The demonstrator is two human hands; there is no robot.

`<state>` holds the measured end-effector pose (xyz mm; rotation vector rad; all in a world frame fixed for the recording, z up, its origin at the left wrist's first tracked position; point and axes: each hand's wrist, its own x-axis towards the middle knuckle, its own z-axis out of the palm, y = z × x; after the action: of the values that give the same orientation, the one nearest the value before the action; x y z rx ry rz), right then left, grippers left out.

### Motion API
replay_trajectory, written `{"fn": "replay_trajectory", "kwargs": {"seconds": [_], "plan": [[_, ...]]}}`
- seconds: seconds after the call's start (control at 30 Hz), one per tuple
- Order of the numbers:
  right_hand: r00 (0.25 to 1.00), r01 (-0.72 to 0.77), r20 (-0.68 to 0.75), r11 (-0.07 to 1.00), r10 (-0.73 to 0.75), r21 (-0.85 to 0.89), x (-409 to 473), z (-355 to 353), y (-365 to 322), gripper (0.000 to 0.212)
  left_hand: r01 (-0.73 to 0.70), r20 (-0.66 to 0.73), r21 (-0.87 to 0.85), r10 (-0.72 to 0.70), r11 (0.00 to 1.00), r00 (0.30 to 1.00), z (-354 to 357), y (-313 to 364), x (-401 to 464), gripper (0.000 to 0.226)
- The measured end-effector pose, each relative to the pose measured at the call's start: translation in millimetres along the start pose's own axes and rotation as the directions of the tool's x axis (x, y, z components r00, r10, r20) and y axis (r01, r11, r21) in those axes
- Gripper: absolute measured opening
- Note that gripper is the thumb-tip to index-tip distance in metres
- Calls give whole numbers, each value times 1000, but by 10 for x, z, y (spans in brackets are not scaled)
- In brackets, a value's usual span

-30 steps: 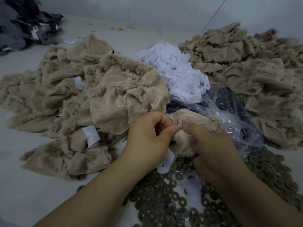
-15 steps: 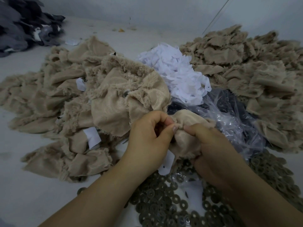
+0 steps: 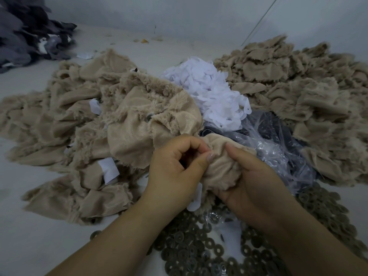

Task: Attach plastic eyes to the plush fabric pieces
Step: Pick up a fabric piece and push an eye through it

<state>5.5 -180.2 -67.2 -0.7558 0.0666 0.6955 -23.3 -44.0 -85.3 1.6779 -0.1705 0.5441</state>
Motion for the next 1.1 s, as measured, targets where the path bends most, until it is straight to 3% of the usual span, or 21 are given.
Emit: {"fn": "replay_trajectory", "kwargs": {"seconds": [0.13,0.23,0.37,0.5,0.63,0.77,0.9,1.1], "plan": [[999,-22,44,996,26,-83,-30,12,-3,39,8,-13,-20,-9,1000,1000,13,-6,-10,5],[999,-25,29,993,29,-117,-25,11,18,44,34,-58,-40,-36,999,998,14,-17,-14,7],[999,49,-3,987,-49,-152,-9,27,38,42,59,-75,-43,-62,997,995,4,-26,-3,13],[995,94,-28,979,-100,-180,13,6,25,39,126,-54,-95,-131,988,990,-2,-52,7,35],[989,142,-15,963,-149,-228,18,-13,57,32,203,27,-107,-202,973,979,6,-69,18,28],[978,177,-62,946,-200,-271,24,-6,91,25,276,-6,-224,-285,935,959,-17,-89,25,30],[978,183,-55,952,-202,-244,27,5,96,23,265,-38,-241,-282,934,959,0,-80,28,33],[985,170,5,963,-172,-210,13,11,106,38,210,-40,-151,-219,966,975,17,-131,11,31]]}}
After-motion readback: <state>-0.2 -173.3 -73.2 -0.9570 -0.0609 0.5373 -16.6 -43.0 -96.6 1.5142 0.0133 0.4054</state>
